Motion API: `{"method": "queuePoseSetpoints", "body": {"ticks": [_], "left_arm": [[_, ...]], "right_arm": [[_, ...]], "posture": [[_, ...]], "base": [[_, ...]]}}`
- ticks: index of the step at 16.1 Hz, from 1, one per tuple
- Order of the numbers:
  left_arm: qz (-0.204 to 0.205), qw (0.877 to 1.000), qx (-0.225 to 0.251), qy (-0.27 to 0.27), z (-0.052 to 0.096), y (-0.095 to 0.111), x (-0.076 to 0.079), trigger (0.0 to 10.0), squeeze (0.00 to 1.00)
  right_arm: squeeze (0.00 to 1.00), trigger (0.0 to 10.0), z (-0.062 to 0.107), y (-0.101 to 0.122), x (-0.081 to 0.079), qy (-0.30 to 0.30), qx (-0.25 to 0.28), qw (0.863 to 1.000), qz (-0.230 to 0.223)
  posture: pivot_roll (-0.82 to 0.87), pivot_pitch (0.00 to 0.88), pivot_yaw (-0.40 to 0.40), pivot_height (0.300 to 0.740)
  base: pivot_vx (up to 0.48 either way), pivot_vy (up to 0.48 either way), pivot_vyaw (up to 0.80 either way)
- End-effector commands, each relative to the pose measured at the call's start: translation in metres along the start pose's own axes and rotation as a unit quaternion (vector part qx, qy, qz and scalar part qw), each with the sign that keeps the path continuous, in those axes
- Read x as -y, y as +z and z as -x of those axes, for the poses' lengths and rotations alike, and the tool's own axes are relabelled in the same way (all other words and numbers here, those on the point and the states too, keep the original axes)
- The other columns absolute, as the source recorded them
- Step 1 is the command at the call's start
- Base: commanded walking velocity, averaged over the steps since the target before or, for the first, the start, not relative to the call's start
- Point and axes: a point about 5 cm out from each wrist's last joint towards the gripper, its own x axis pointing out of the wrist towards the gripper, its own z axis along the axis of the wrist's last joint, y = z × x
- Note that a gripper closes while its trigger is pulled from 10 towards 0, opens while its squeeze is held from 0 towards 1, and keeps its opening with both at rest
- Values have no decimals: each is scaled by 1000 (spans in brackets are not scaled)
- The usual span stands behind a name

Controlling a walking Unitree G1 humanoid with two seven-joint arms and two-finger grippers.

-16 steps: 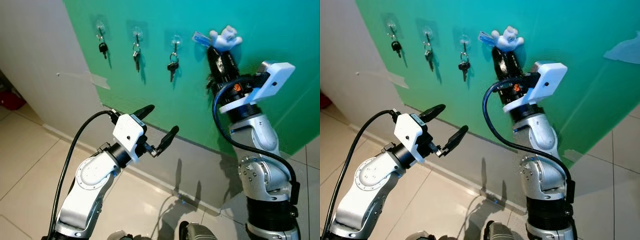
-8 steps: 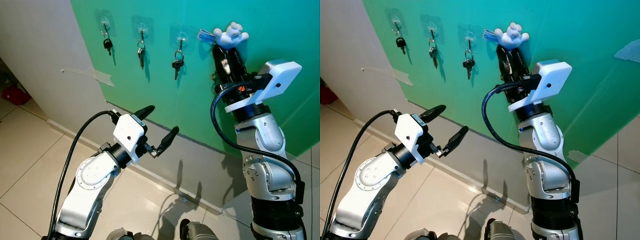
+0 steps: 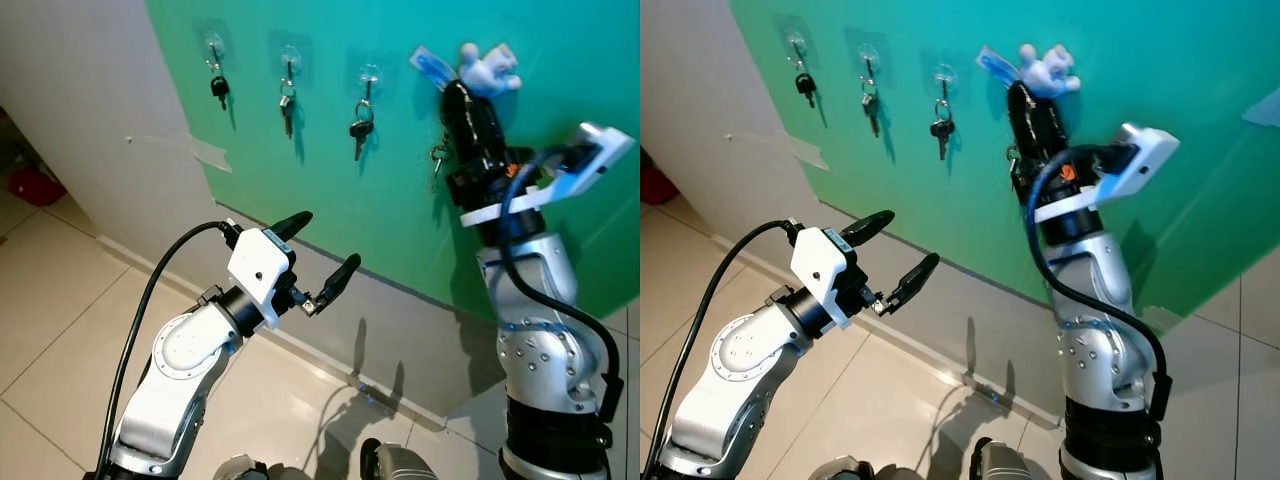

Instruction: Hang keys on a hook

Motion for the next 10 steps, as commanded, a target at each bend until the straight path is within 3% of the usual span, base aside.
{"method": "queuePoseSetpoints", "body": {"ticks": [1,4,5,7,8,9,10], "left_arm": [[-2,1000,4,-10,0,3,3,10000,0],[2,1000,4,-15,0,2,6,10000,0],[3,1000,4,-16,0,2,7,10000,0],[3,1000,5,-18,0,2,7,10000,0],[3,1000,5,-19,0,2,7,10000,0],[4,1000,6,-21,0,2,8,10000,0],[4,1000,6,-21,0,2,8,10000,0]], "right_arm": [[0,10000,3,22,4,-19,48,999,6],[0,10000,12,26,3,-36,49,998,6],[0,10000,15,27,1,-30,40,998,40],[0,10000,15,26,-4,-5,31,999,37],[0,10000,16,25,-8,16,17,998,50],[0,10000,19,19,-11,44,-15,994,100],[0,10000,19,17,-11,46,-19,993,110]], "posture": [[-84,111,31,740],[-89,108,34,740],[-89,105,35,740],[-91,101,37,740],[-92,99,38,740],[-94,96,37,740],[-94,96,37,740]], "base": [[0,0,0],[0,0,0],[0,0,0],[0,0,0],[0,0,0],[0,0,0],[0,0,0]]}}
